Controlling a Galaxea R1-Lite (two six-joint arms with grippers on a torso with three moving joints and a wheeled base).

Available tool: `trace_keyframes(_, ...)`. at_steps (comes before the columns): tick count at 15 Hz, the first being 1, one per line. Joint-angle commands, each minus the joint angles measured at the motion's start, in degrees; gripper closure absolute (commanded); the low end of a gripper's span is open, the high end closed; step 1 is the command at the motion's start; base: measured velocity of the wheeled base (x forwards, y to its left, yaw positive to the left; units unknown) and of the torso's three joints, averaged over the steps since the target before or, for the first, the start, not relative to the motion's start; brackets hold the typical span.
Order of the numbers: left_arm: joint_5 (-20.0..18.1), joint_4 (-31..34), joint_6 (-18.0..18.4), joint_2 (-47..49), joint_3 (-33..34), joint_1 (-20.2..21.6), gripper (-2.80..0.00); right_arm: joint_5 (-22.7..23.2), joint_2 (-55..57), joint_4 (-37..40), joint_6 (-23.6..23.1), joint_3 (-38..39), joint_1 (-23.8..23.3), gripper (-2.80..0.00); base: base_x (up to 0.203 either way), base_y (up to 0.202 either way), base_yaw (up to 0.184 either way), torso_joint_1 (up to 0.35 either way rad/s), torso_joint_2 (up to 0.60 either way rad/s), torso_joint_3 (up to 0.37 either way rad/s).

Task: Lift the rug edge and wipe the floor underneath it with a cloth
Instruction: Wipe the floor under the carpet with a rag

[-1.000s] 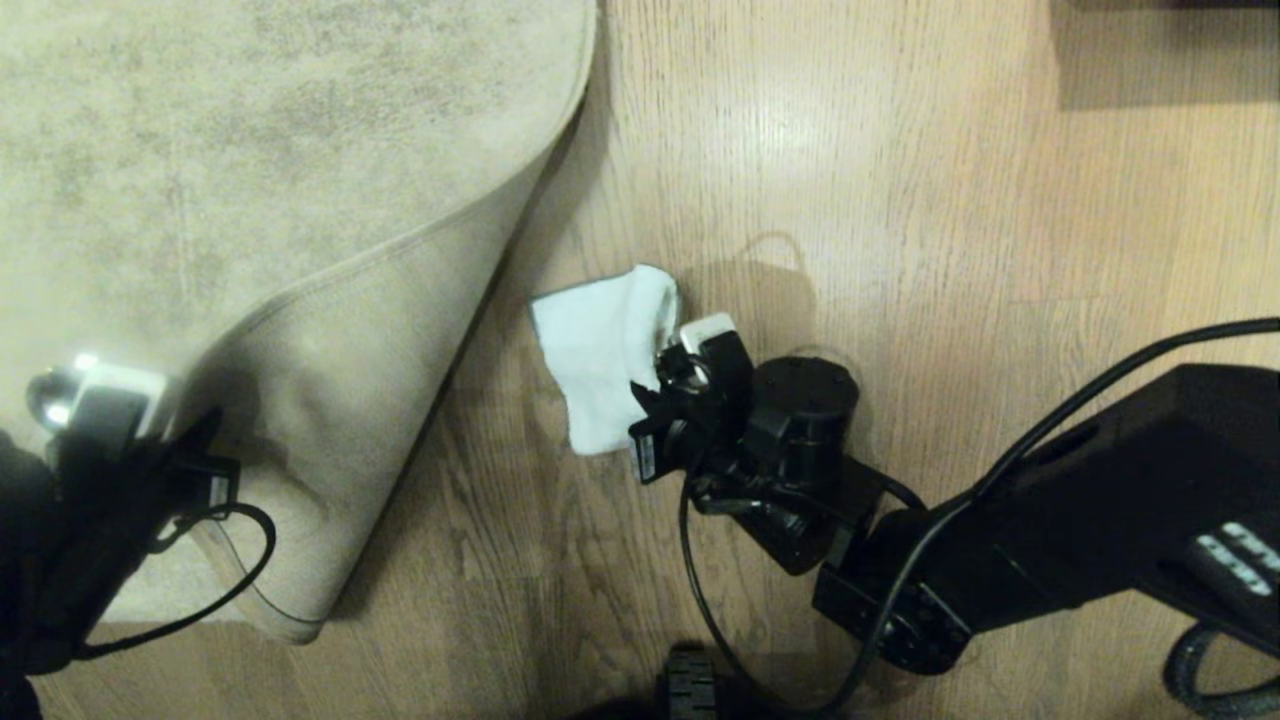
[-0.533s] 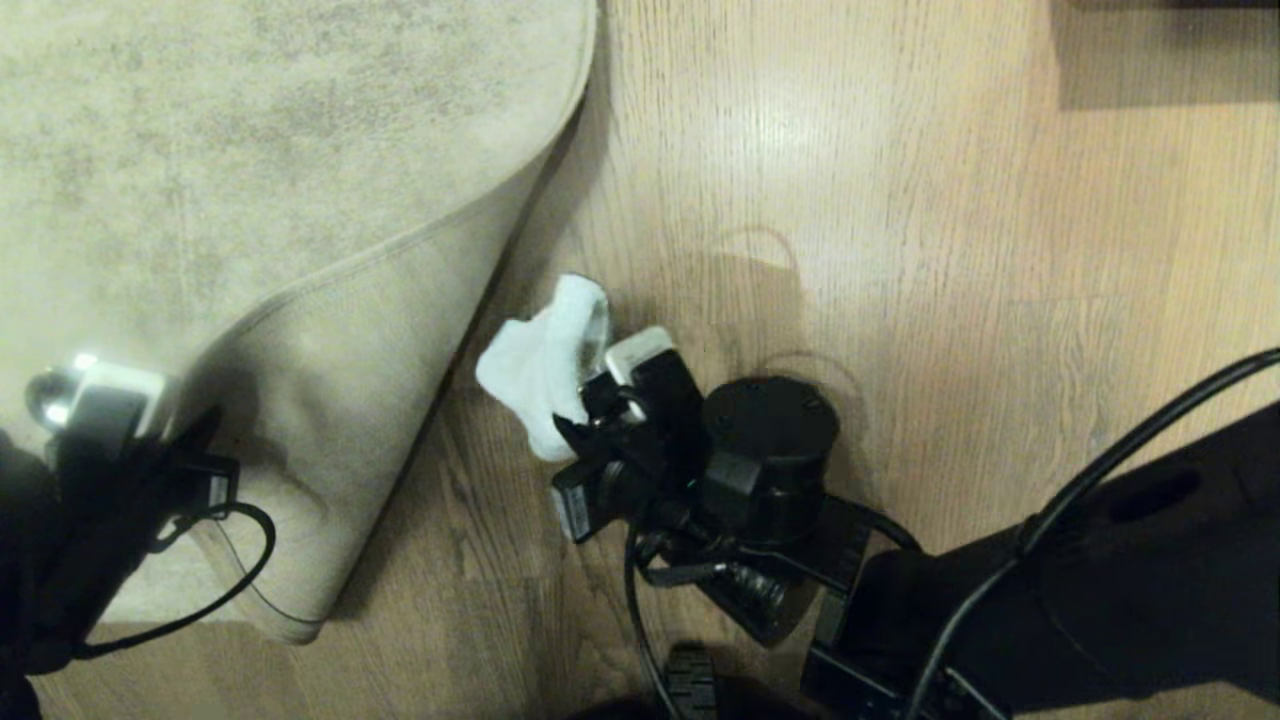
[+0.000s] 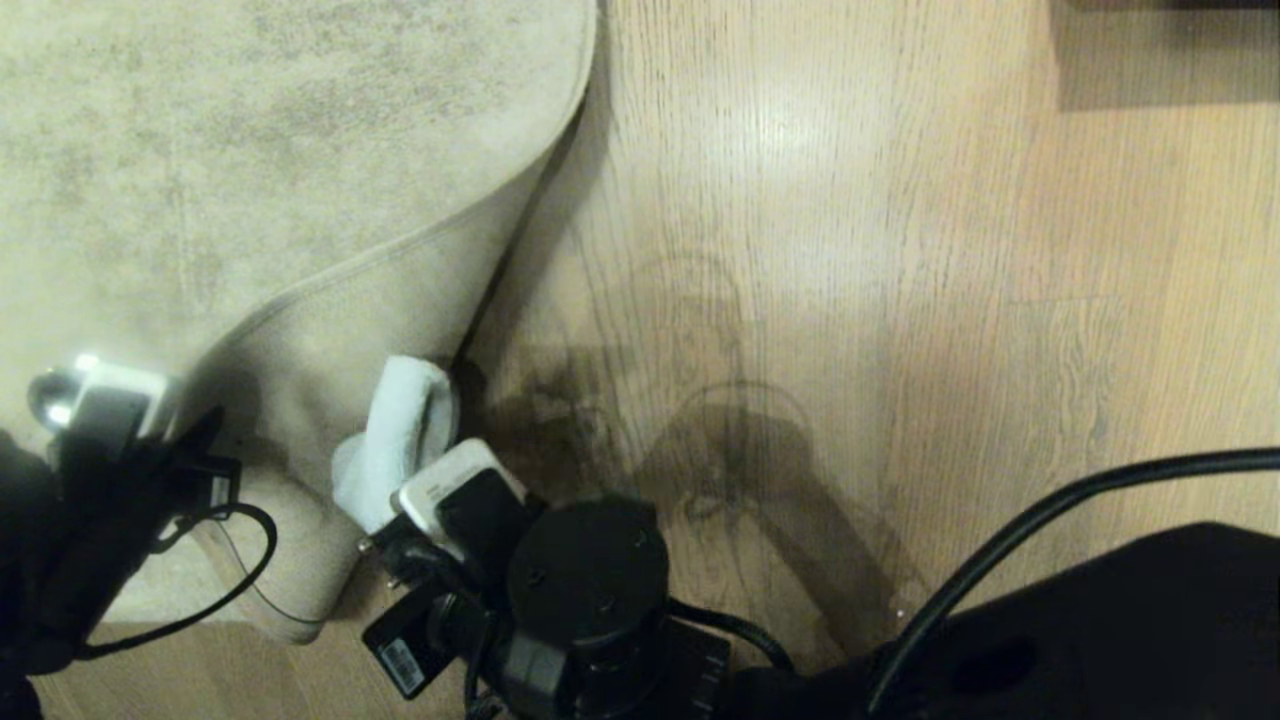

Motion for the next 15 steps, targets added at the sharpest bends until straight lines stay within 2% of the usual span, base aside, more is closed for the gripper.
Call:
trace_keyframes(1, 0.0, -0.5, 0.1, 0.1, 0.1, 0.1, 0.00, -0.1, 4.2, -2.4, 0.4, -0.2, 0.9, 0.00, 0.000, 0.000, 0.000, 0.000, 0.00, 0.000)
trace_keyframes(9, 0.1, -0.5, 0.5, 0.1, 0.4, -0.4, 0.00, -0.2, 15.1, -15.9, 2.1, -0.1, -1.2, 0.00, 0.000, 0.000, 0.000, 0.000, 0.00, 0.000)
trace_keyframes(15, 0.5, -0.5, 0.5, 0.1, 0.5, -0.4, 0.00, -0.4, 20.1, -19.6, 2.0, -0.3, -4.7, 0.00, 0.000, 0.000, 0.000, 0.000, 0.00, 0.000)
